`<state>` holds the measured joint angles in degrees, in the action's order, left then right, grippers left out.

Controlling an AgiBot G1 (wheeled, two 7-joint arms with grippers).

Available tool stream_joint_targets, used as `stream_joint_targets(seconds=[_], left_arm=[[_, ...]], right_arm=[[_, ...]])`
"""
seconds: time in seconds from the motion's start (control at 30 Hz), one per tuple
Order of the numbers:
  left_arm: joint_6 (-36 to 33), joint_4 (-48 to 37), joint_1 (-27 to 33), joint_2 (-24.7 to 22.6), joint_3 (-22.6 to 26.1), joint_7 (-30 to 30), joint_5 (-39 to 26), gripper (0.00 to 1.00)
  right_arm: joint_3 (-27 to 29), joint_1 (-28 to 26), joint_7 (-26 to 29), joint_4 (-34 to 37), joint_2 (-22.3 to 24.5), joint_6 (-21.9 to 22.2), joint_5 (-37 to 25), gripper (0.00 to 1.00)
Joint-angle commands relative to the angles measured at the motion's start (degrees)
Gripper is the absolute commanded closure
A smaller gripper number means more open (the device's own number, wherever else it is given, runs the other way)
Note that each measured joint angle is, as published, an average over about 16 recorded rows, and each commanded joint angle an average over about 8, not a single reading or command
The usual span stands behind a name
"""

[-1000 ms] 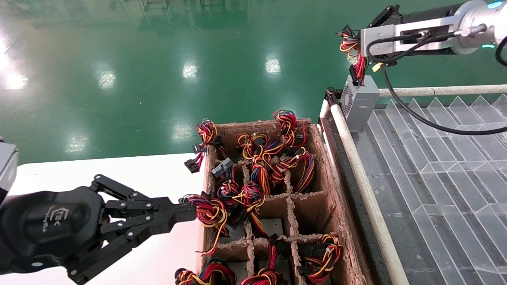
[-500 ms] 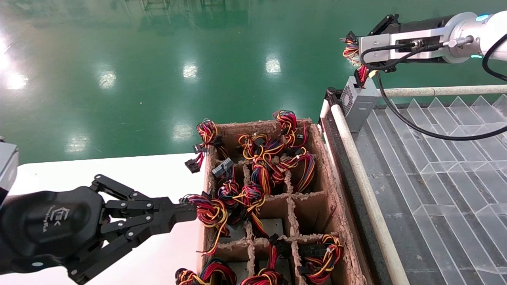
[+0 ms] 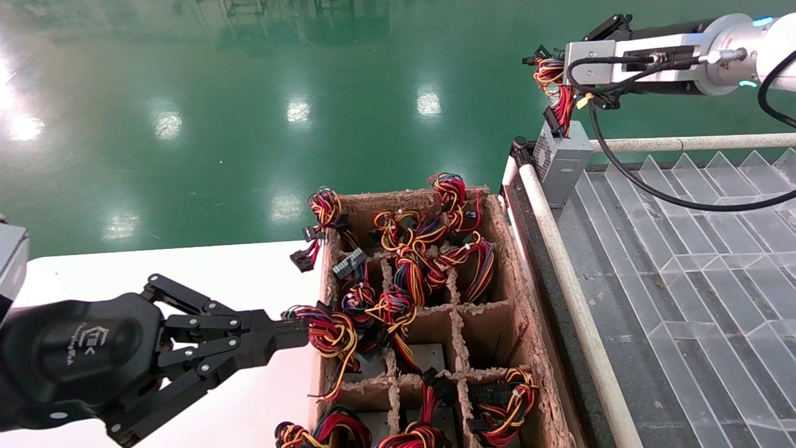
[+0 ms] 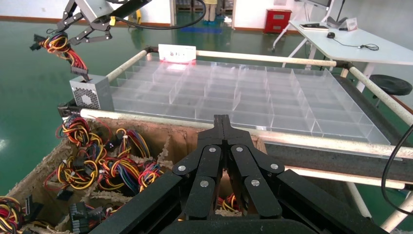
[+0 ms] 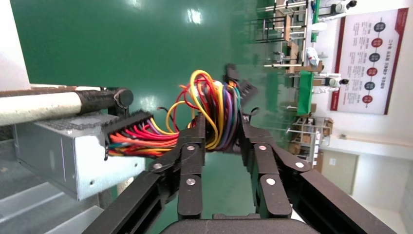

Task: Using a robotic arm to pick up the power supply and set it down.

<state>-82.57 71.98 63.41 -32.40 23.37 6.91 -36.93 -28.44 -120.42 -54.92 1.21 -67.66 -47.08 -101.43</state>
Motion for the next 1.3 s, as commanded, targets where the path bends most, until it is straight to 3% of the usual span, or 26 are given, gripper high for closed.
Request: stream_joint_targets(seconds=[0.03,0.6,0.87,0.9,1.13,1.17,1.3], left_arm=[[0.00,0.00,0.00,0.00,0.00,0.00,0.00,1.00],[0.00,0.00,0.00,0.00,0.00,0.00,0.00,1.00],[0.00,0.00,0.00,0.00,0.00,0.00,0.00,1.00],[0.00,0.00,0.00,0.00,0.00,0.00,0.00,0.92],[0.00,0.00,0.00,0.00,0.01,0.00,0.00,0.05],[0.00,0.00,0.00,0.00,0.01,0.00,0.00,0.00],[0.00,0.00,0.00,0.00,0.01,0.00,0.00,0.00]], right_arm=[[0.10,-0.06,0.57,0.15,-0.01,-0.43,0.15,0.00],[2.48,-1.55,6.06,0.13,1.38,-4.33,3.63,0.00],[3.47,3.56,11.45,-6.29,4.24,-7.60,8.68,0.00],[3.63,4.59,12.46,-7.56,4.76,-8.17,9.63,0.00],[4.79,11.74,19.47,-16.43,8.44,-12.19,16.21,0.00],[4.96,12.77,20.48,-17.70,8.96,-12.76,17.15,0.00],[5.62,16.87,24.50,-22.77,11.07,-15.06,20.93,0.00]])
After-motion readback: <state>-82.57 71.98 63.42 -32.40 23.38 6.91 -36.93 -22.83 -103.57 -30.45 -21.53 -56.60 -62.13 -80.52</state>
